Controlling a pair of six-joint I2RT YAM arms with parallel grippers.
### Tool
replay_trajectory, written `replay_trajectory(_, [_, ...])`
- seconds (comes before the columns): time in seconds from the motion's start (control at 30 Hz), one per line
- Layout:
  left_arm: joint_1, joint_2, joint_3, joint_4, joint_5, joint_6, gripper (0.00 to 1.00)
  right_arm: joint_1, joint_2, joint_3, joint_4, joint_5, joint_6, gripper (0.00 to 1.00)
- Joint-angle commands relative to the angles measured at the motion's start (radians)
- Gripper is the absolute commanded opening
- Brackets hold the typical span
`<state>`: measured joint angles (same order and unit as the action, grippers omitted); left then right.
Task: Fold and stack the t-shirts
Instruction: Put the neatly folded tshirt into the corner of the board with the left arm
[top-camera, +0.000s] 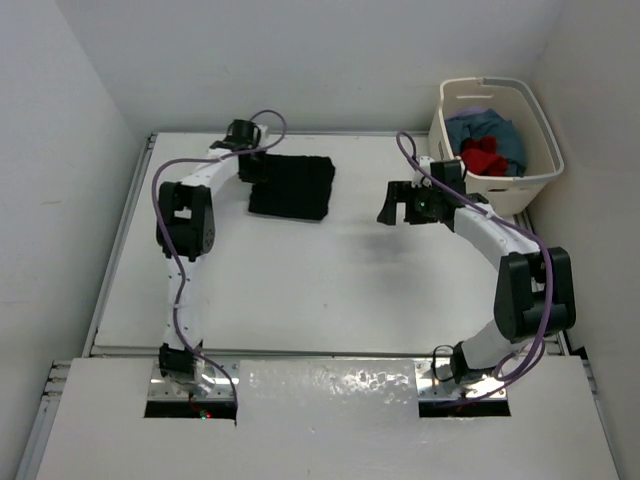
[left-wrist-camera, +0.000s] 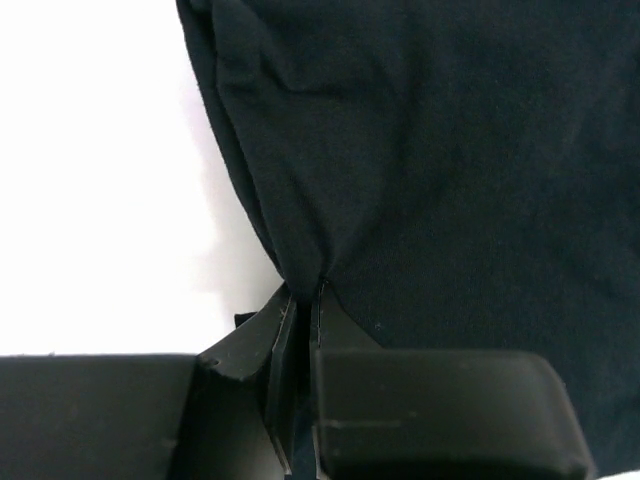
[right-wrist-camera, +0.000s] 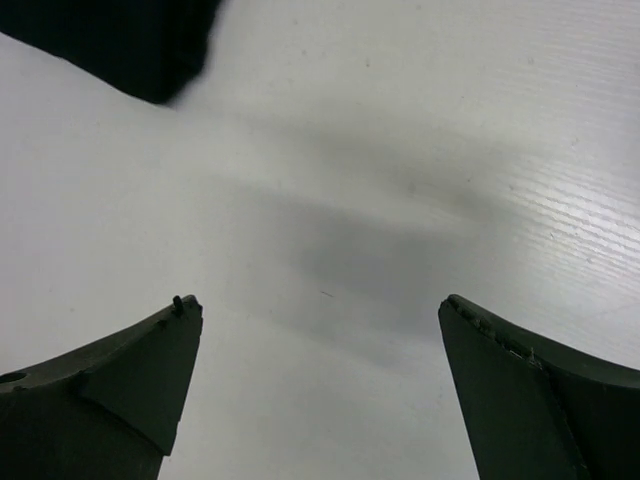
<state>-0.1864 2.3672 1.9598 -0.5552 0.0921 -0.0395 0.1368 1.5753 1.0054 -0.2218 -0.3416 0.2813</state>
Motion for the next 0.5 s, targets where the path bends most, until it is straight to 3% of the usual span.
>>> replay_trajectory(0.0, [0.132,-0.051,0.065,-0.026,-0.069,0.225,0.0,0.0,-0.012,0.056,-0.051,0.05,-0.037,0.99])
replay_trajectory(0.17, [0.228,0.049,0.241,-0.086,-0.072,0.341,0.0,0.0,0.029,0.122,-0.091,0.053,-0.024,0.99])
replay_trajectory(0.47, [0.356,0.096,0.317,0.044,-0.17,0.434,0.0,0.0,0.049,0.168,-0.128,0.105,-0.002,0.99])
